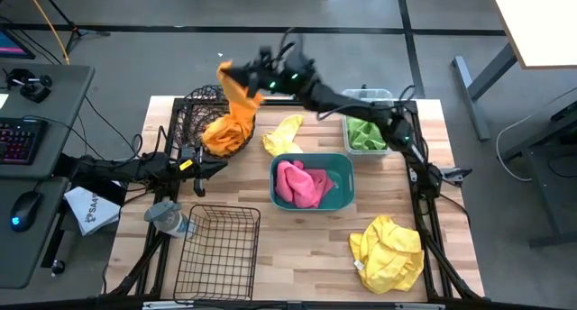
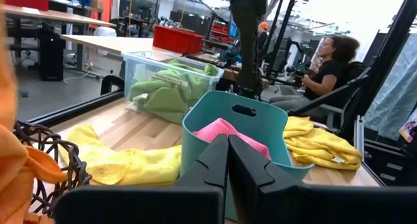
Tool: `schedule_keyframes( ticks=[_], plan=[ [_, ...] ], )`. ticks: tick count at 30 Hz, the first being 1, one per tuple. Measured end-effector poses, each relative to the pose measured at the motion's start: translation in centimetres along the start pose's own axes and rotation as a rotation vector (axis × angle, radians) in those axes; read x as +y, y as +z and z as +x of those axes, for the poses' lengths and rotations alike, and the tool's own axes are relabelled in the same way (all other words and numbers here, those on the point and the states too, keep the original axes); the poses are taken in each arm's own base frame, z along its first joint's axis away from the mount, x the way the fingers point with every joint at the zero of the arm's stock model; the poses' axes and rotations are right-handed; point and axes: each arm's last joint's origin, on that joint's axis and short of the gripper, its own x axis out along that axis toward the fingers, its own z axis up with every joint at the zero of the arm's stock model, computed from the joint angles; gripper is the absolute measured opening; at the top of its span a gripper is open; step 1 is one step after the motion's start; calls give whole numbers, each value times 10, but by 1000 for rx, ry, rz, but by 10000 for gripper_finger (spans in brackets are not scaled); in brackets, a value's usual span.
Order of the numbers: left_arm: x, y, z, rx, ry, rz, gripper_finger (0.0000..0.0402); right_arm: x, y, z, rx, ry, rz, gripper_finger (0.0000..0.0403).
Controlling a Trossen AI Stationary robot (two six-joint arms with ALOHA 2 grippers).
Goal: Sort microfiber towel by color & place in baskets
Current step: Put the orange microfiber cloth into the top black wire basket
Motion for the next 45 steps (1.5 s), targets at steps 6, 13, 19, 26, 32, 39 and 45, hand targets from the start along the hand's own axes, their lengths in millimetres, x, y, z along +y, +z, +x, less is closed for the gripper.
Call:
schedule_keyframes(
  ticks=[6,13,19,26,32,39,45],
  plan=[
    [0,0,0,0,0,0,0,-32,-99,22,195,27,129,0],
    [0,0,0,0,0,0,0,-54,-179,26,334,22,254,0],
    [0,0,0,0,0,0,0,-63,-174,25,315,-5,303,0],
    [0,0,0,0,0,0,0,-69,-154,27,376,-68,192,78],
    [0,0,0,0,0,0,0,-63,-130,25,383,-39,-27,206],
    [0,0,0,0,0,0,0,-86,-96,6,378,-463,-155,257],
    [0,0,0,0,0,0,0,-136,-70,-29,352,-895,12,238]
  ],
)
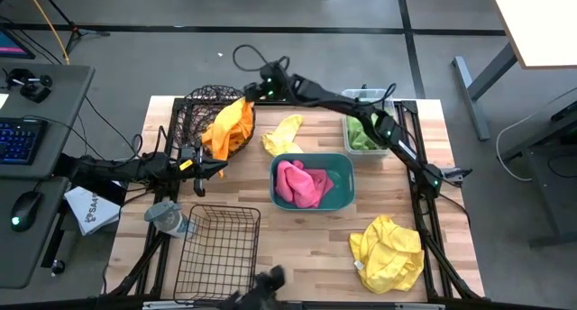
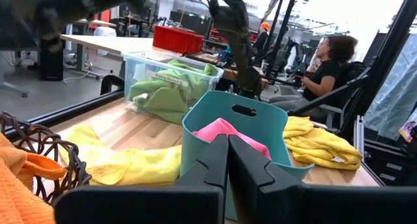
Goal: Sort microfiber towel by color & place in baskets
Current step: Put the orange microfiber cloth into the top black wire basket
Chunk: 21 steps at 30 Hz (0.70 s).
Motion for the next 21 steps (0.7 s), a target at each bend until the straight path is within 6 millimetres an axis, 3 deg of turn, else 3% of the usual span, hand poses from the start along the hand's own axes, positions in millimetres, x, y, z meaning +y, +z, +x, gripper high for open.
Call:
schedule_keyframes(
  ticks=[3,8,14,21],
  plan=[
    [0,0,0,0,0,0,0,-23,7,3,5,-111,53,217],
    [0,0,0,0,0,0,0,-37,14,5,34,-118,73,162],
    [0,0,0,0,0,0,0,-43,2,13,155,-58,17,17],
    [0,0,0,0,0,0,0,-26,-18,19,204,12,5,4]
  ],
)
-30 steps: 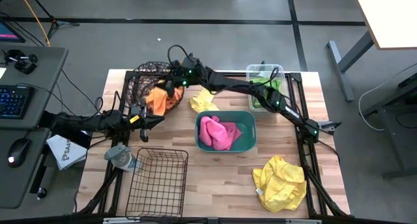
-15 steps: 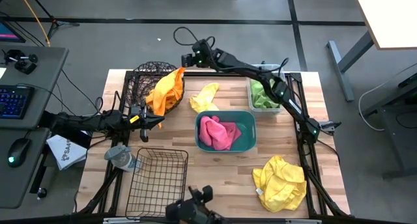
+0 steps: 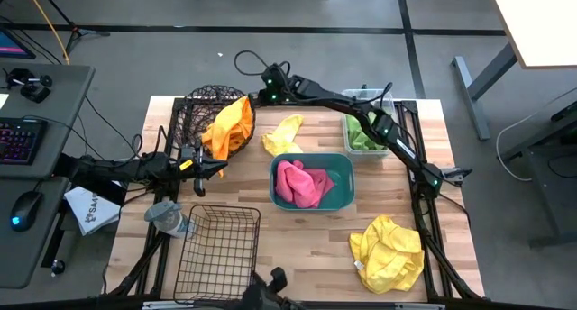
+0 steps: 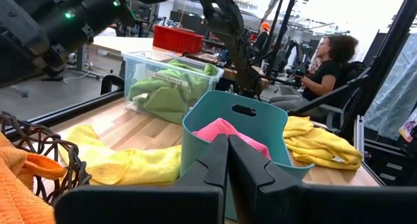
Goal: Sort microfiber towel by color & place in baskets
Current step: Put the orange microfiber cloth into the top black wire basket
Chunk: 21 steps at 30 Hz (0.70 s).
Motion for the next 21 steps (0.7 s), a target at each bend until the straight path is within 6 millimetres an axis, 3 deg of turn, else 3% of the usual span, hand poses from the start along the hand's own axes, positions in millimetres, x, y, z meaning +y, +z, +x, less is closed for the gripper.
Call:
schedule_keyframes(
  ticks=[8,14,18,21],
  plan=[
    [0,0,0,1,0,0,0,42,-13,-1,-100,136,-110,1],
    [0,0,0,0,0,0,0,72,-36,-2,-84,221,-258,0],
    [0,0,0,0,0,0,0,79,-57,2,8,218,-307,0],
    [0,0,0,0,0,0,0,73,-58,2,58,205,-318,0]
  ],
)
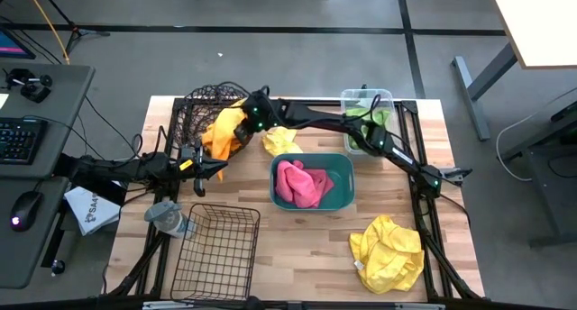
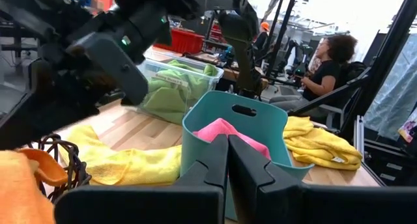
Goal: Sort microfiber towel by color & place in baskets
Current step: Put the orange microfiber cloth into the top black wire basket, then put the yellow microfiber cloth into the bottom black wire basket
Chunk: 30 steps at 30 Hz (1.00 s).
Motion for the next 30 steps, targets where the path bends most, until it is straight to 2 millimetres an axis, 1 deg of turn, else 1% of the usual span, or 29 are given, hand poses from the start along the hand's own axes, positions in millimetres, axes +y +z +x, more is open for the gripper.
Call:
schedule_keyframes(
  ticks=[2,4,6,8,10,11,14,17,18,20,22,26,30],
  plan=[
    [0,0,0,0,0,0,0,-2,6,-7,-2,-6,9,0],
    [0,0,0,0,0,0,0,0,17,-19,-39,4,-19,0],
    [0,0,0,0,0,0,0,5,30,-40,-56,13,-83,0],
    [0,0,0,0,0,0,0,10,39,-63,-31,31,-174,0],
    [0,0,0,0,0,0,0,16,41,-83,28,29,-255,0],
    [0,0,0,1,0,1,0,18,40,-90,58,24,-288,0],
    [0,0,0,0,0,0,0,28,38,-116,144,18,-348,1],
    [0,0,0,0,0,0,0,36,39,-138,169,-41,-393,11],
    [0,0,0,0,0,0,0,35,38,-141,182,-61,-370,18],
    [0,0,0,1,0,0,0,26,35,-141,233,-95,-303,41],
    [0,0,0,0,0,0,0,16,29,-132,287,-129,-223,72],
    [0,0,0,0,0,0,0,0,16,-110,300,-162,-37,149],
    [0,0,0,1,-1,1,0,-15,-7,-80,361,-138,96,222]
  ],
)
